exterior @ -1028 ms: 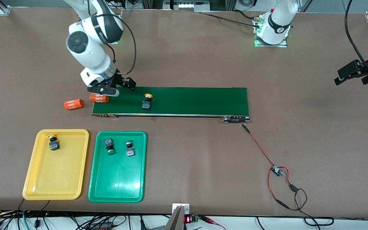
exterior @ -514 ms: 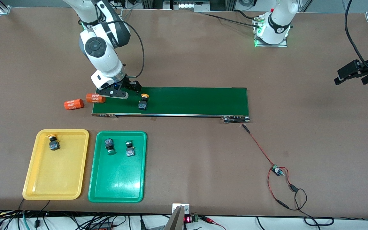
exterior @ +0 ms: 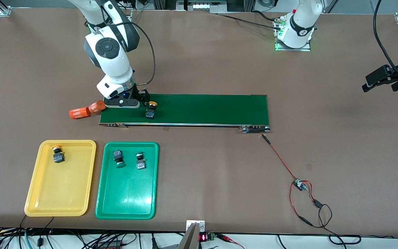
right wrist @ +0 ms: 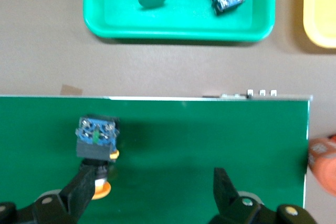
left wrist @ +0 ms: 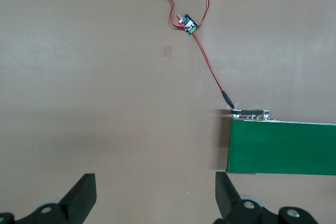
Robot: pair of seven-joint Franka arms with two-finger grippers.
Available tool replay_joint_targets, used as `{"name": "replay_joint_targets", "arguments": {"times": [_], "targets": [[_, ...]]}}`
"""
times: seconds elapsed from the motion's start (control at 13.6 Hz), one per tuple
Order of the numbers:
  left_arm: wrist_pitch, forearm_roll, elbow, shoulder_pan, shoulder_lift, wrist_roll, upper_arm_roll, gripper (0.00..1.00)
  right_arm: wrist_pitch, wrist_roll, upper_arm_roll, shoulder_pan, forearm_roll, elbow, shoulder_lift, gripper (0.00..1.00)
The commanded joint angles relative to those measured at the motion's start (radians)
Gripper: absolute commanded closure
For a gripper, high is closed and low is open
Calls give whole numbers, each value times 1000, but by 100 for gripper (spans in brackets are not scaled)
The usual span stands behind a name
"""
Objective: Sort buttons by color to trays
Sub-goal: 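Close the right gripper on the yellow-ringed button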
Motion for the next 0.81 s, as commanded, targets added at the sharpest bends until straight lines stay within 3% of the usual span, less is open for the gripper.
{"name": "replay_joint_targets", "arguments": {"times": [0.0,0.73], "targets": [[-10,14,3,15,2,17,-4,0,4,10,0,-2,-31,45,50,0],[-10,12,3,21,4,17,-4,0,29,88,-32,5,10,89,139,0]]}}
